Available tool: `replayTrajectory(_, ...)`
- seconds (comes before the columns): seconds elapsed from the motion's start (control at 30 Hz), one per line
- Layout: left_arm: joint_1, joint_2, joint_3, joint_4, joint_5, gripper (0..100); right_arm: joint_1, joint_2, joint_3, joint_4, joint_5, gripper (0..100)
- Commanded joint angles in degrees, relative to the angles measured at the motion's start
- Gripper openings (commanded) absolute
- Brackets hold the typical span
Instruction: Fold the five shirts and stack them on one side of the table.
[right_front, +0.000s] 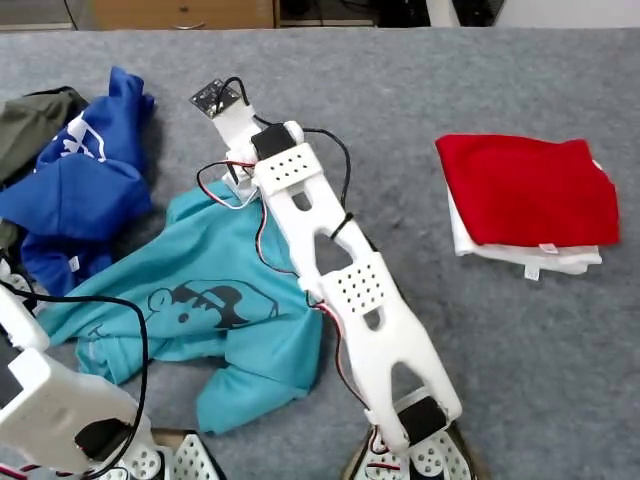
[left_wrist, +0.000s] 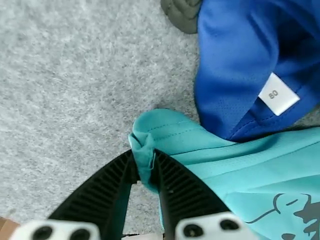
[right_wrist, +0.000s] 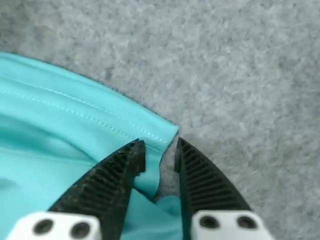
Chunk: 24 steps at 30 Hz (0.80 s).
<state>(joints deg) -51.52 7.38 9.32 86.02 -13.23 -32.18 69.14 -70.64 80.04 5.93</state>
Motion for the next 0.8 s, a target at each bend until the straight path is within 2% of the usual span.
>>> replayTrajectory(0.0, 0.18, -0.31, -1.41, -0.44, -0.35, 2, -1.19, -3.47, 0.04, 0.53, 1.23, 4.6)
replayTrajectory(0.33, 0.18, -0.66, -1.41, -0.44, -0.35, 2, 0.13, -4.44, -2.33, 3.08, 4.04, 0.4)
replayTrajectory(0.63, 0.0, -1.19, -1.41, 0.18, -6.95, 2, -1.1, -12.26, -24.66, 17.67, 10.64, 0.4)
replayTrajectory(0.77, 0.44, -6.81, -1.05, 0.26, -8.53, 2, -1.8, -20.44, -24.13, 21.98, 10.9, 0.4)
